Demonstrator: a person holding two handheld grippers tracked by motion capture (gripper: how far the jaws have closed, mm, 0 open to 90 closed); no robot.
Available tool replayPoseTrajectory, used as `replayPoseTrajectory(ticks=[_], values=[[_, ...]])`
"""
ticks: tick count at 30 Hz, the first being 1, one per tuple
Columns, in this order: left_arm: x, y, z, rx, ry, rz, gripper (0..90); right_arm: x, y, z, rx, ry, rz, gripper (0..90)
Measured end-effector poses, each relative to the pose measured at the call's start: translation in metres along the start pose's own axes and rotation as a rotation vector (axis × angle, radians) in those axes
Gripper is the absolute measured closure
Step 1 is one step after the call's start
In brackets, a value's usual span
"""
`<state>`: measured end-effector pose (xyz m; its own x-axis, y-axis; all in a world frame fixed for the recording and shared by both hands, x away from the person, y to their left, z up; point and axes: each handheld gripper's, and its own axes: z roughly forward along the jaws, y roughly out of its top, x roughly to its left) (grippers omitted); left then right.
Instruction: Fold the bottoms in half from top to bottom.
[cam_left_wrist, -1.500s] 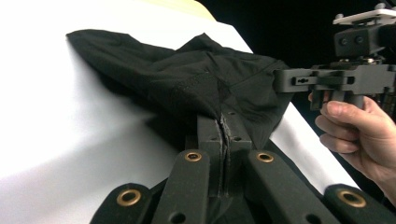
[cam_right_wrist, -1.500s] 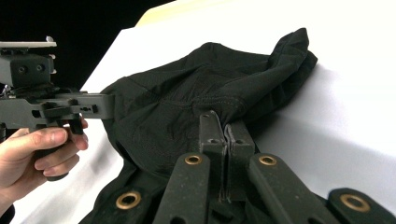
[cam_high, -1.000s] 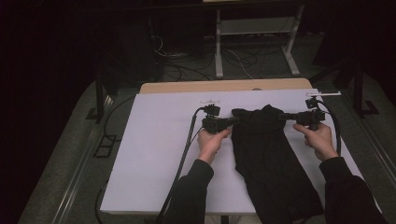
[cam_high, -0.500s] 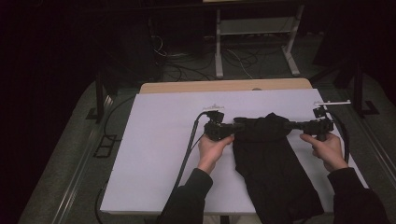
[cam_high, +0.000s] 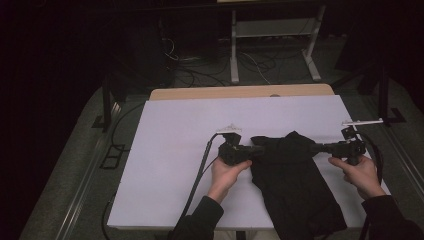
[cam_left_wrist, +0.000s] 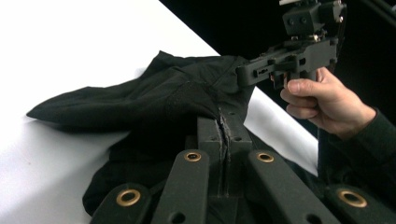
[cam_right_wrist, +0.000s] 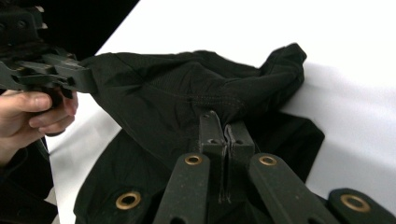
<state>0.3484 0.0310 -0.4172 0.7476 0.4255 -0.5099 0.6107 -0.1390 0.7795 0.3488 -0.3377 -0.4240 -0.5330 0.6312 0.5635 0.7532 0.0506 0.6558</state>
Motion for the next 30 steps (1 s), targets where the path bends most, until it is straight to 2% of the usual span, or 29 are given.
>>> replayPoseTrajectory(ticks=[6, 10, 12, 17, 22, 25, 30], values=[[-0.007, -0.006, 0.000, 0.022, -0.016, 0.015, 87.6, 0.000, -0.007, -0.002, 0.020, 0.000, 0.008, 87.2], [-0.007, -0.012, 0.001, 0.040, -0.018, -0.002, 87.6, 0.001, -0.011, -0.003, 0.028, 0.004, 0.006, 87.2], [-0.008, -0.016, 0.001, 0.054, -0.025, -0.010, 87.6, 0.000, -0.014, -0.002, 0.045, 0.000, 0.002, 87.1], [-0.012, -0.024, 0.003, 0.109, -0.017, 0.015, 87.6, -0.001, -0.018, 0.000, 0.074, 0.008, 0.009, 86.8], [-0.006, -0.033, 0.008, 0.161, -0.017, 0.006, 87.6, -0.001, -0.021, 0.001, 0.110, -0.007, -0.003, 86.5], [-0.003, -0.039, 0.010, 0.159, -0.022, -0.017, 87.6, -0.001, -0.024, 0.002, 0.126, -0.020, -0.003, 86.5], [-0.003, -0.044, 0.014, 0.195, -0.013, -0.016, 87.6, 0.000, -0.028, 0.004, 0.166, -0.035, -0.011, 86.0]])
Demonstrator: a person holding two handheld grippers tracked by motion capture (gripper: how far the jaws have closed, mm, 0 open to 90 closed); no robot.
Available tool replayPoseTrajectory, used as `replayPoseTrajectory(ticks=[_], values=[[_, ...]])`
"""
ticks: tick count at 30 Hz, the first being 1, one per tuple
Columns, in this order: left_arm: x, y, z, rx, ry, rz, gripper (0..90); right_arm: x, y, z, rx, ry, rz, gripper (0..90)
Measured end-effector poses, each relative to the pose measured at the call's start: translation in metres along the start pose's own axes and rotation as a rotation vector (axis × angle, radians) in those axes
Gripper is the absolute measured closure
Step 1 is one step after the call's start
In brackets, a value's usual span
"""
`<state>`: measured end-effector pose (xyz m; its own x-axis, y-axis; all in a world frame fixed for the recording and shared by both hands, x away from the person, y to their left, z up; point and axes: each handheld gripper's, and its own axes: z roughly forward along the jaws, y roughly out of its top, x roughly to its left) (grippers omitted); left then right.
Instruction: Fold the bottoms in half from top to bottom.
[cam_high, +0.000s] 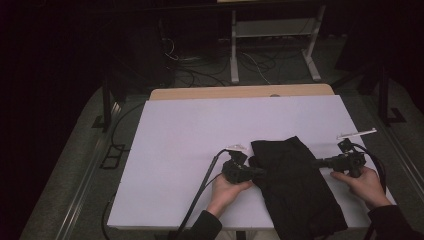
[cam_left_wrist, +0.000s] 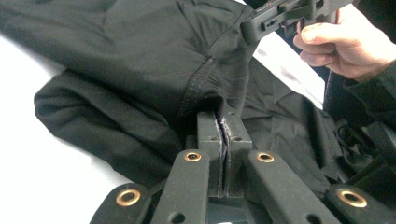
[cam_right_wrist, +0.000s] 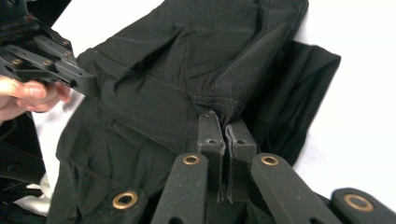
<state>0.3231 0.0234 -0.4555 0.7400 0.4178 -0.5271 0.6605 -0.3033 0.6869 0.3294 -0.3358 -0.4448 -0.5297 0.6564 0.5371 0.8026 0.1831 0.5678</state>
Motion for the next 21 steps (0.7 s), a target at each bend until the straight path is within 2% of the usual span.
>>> replayPoseTrajectory(ticks=[7, 12, 16, 18, 21], values=[[0.001, -0.005, 0.005, 0.024, 0.002, -0.008, 87.5, 0.006, -0.002, 0.005, 0.065, -0.039, -0.032, 83.2], [0.003, -0.008, 0.007, 0.025, 0.001, -0.019, 87.4, 0.011, -0.002, 0.012, 0.105, -0.052, -0.071, 72.7], [0.003, -0.008, 0.006, 0.021, 0.001, -0.019, 87.4, 0.018, 0.001, 0.012, 0.121, -0.069, -0.109, 55.2], [0.003, -0.008, 0.006, 0.020, 0.001, -0.019, 87.4, 0.019, 0.004, 0.008, 0.110, -0.065, -0.121, 48.0], [0.003, -0.008, 0.006, 0.025, 0.001, -0.017, 87.4, 0.019, 0.009, 0.002, 0.065, -0.067, -0.120, 37.2]])
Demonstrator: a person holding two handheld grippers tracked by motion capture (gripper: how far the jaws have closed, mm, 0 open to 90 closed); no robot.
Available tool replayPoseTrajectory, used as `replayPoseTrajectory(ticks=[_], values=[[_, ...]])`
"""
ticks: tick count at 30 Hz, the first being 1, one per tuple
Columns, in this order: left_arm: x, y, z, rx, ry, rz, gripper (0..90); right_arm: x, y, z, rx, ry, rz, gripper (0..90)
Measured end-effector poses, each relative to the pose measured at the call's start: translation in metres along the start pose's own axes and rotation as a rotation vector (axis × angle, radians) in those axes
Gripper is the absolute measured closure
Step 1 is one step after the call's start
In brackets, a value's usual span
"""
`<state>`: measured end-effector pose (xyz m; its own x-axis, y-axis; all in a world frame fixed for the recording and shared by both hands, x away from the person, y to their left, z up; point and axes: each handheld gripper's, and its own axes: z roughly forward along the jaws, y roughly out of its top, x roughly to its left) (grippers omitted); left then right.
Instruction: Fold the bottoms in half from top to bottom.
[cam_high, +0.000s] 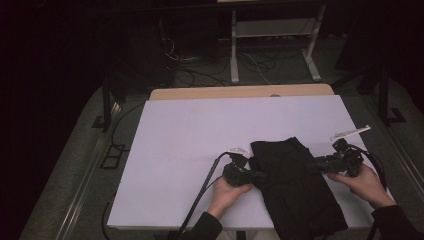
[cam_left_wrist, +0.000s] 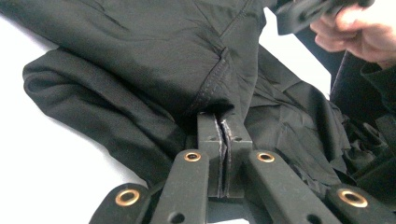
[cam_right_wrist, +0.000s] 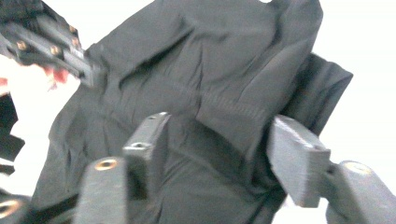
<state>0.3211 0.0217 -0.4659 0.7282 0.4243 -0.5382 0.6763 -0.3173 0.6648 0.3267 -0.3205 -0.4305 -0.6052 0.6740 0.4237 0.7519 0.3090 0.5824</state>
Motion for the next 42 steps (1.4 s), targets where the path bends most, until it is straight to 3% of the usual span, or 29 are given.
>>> replayPoseTrajectory(ticks=[6, 11, 19, 30, 42], values=[[0.000, 0.000, 0.001, -0.002, -0.003, -0.002, 87.4, -0.009, 0.016, -0.011, -0.110, -0.005, 0.025, 15.3], [0.000, -0.001, 0.001, -0.004, -0.005, -0.003, 87.3, -0.014, 0.038, -0.006, -0.128, 0.003, 0.043, 9.6], [0.001, -0.001, 0.001, -0.005, -0.008, -0.003, 87.3, -0.025, 0.058, 0.013, -0.080, -0.015, 0.043, 10.2], [0.001, -0.002, 0.002, -0.006, -0.008, -0.003, 87.3, -0.044, 0.063, 0.034, -0.035, -0.014, 0.087, 13.2], [0.001, -0.002, 0.002, -0.003, -0.010, -0.001, 87.2, -0.056, 0.061, 0.049, 0.009, 0.046, 0.124, 24.1]])
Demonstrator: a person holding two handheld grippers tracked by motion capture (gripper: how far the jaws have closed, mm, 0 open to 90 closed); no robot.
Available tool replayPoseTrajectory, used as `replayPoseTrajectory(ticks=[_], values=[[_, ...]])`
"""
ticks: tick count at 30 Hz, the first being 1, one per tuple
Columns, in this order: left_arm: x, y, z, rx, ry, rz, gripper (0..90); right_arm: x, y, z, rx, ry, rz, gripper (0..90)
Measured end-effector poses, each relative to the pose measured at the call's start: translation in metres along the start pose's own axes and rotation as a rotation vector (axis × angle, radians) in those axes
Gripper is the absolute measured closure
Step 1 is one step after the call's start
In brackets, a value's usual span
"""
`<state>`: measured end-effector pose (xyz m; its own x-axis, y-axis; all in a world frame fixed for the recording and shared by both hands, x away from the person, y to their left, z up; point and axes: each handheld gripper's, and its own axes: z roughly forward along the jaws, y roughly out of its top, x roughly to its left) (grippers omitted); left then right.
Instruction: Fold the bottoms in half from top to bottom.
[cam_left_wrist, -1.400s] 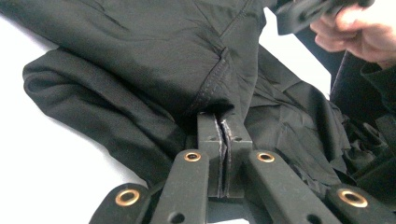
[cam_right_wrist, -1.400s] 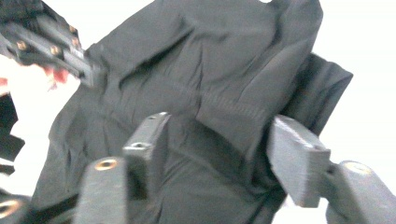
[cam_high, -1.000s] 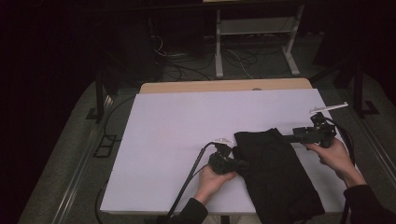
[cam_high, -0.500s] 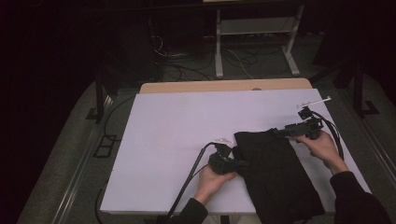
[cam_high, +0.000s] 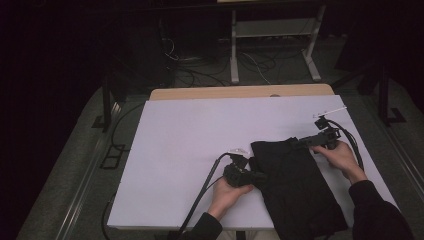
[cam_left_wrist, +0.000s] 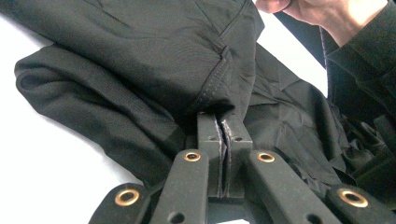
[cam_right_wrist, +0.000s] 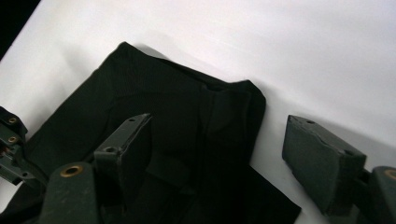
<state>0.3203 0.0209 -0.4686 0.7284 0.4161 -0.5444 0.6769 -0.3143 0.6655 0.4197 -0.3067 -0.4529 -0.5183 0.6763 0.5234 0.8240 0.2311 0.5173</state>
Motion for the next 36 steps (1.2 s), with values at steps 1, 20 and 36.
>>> replayPoseTrajectory(ticks=[1, 20, 36], values=[[0.000, 0.000, 0.000, 0.001, -0.001, 0.003, 87.2, 0.000, 0.000, 0.000, -0.002, 0.007, 0.002, 24.9], [0.000, -0.001, 0.003, -0.001, -0.006, 0.002, 87.2, -0.002, 0.003, 0.009, -0.010, 0.096, 0.087, 81.5], [-0.002, -0.001, 0.002, -0.008, -0.010, 0.007, 87.2, 0.021, 0.005, -0.010, -0.087, 0.127, 0.061, 82.0]])
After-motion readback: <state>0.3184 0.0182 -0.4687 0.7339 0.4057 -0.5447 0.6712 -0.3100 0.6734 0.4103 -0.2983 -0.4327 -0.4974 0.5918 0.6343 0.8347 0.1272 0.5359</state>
